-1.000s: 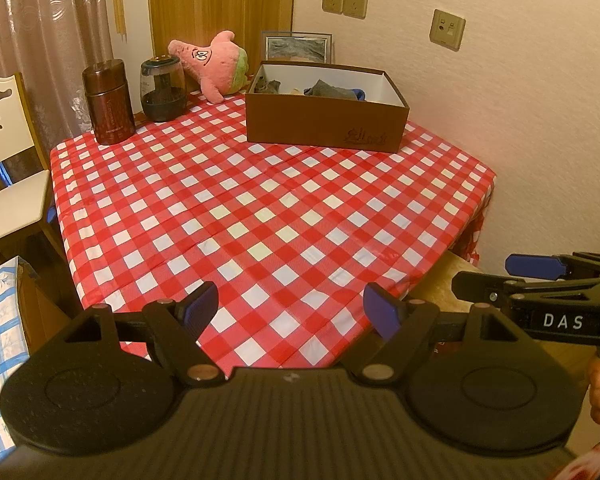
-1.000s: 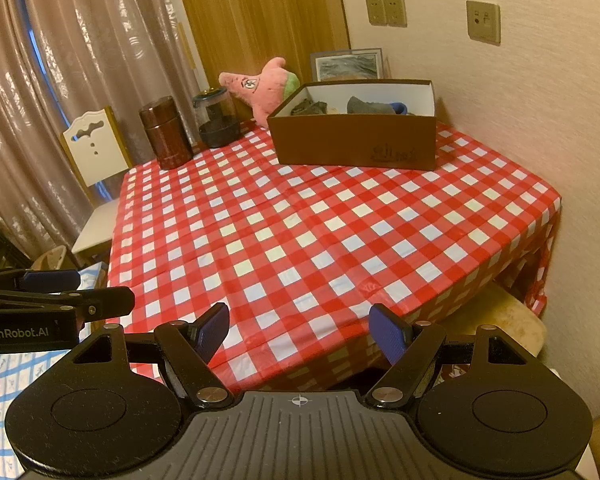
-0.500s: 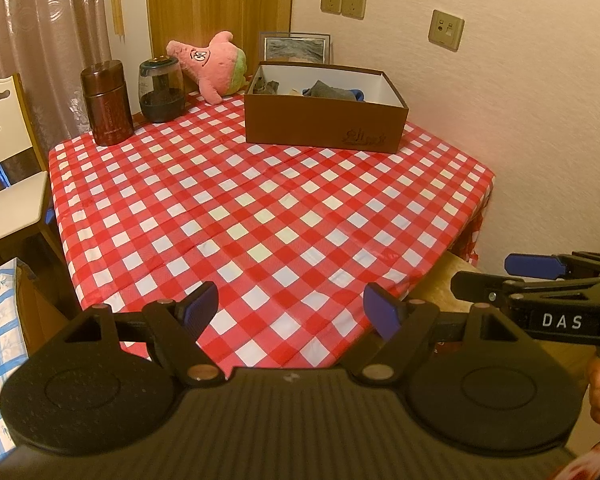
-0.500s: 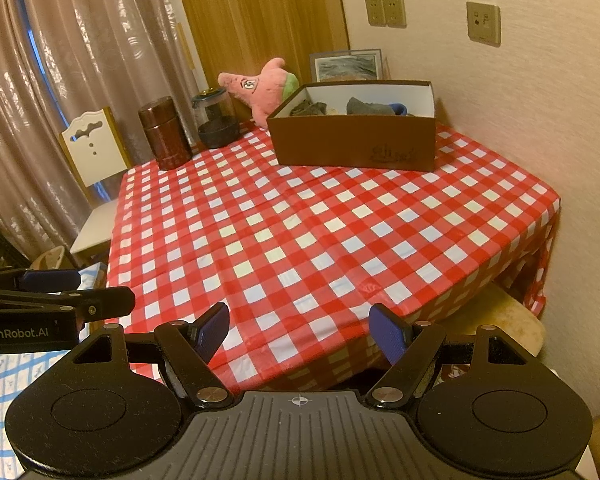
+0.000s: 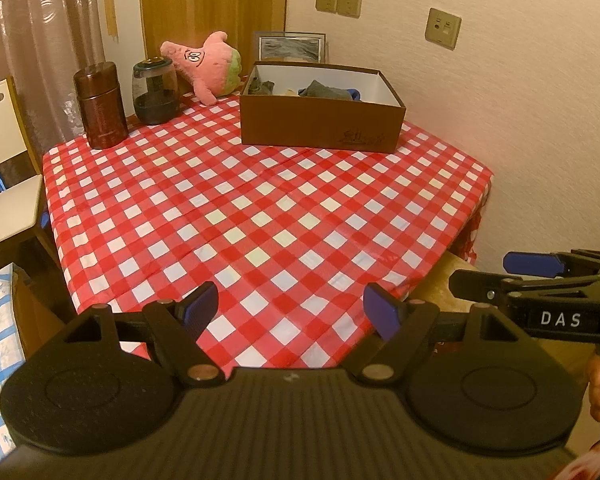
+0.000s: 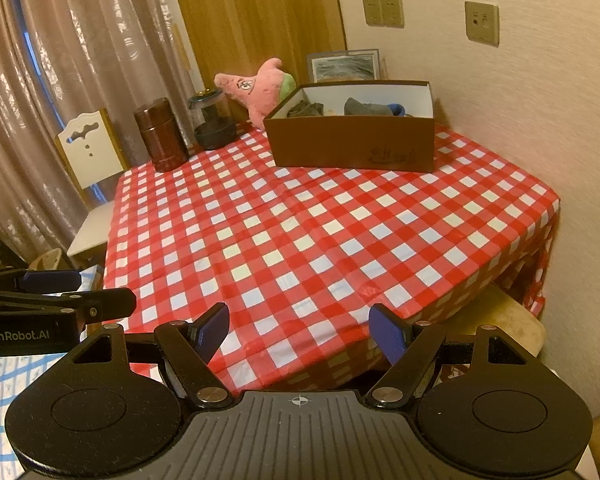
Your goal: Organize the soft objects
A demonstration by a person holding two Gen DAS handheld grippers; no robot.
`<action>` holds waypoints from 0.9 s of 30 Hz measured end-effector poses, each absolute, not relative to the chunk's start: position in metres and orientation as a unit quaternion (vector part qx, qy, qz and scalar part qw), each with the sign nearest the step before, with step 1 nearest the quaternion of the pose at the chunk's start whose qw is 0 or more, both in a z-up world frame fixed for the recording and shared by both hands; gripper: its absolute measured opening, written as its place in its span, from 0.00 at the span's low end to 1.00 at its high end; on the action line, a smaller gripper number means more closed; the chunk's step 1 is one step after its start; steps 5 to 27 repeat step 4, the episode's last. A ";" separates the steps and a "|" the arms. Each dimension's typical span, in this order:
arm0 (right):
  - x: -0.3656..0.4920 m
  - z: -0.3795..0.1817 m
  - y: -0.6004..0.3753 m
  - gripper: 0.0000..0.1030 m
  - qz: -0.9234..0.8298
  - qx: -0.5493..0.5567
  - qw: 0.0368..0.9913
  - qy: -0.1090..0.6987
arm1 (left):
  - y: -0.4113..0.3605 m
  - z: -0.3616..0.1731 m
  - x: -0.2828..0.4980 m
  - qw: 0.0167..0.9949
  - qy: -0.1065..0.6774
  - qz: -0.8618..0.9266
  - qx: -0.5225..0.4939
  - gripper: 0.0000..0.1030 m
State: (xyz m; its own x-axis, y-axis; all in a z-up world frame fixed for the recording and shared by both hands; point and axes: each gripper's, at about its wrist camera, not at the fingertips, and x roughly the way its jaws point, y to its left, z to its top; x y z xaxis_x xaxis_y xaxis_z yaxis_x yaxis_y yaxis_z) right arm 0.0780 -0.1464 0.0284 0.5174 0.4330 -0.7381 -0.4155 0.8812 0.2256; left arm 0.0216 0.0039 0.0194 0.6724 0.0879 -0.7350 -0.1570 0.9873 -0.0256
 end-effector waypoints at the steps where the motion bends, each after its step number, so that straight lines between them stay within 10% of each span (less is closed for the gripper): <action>1: 0.080 0.029 -0.146 0.74 0.243 0.010 0.871 0.427 | 0.003 0.020 0.024 0.913 0.400 0.066 -0.043 0.76; 27: 0.083 0.028 -0.144 0.74 0.239 0.010 0.872 0.427 | 0.004 0.022 0.030 0.913 0.402 0.061 -0.041 0.76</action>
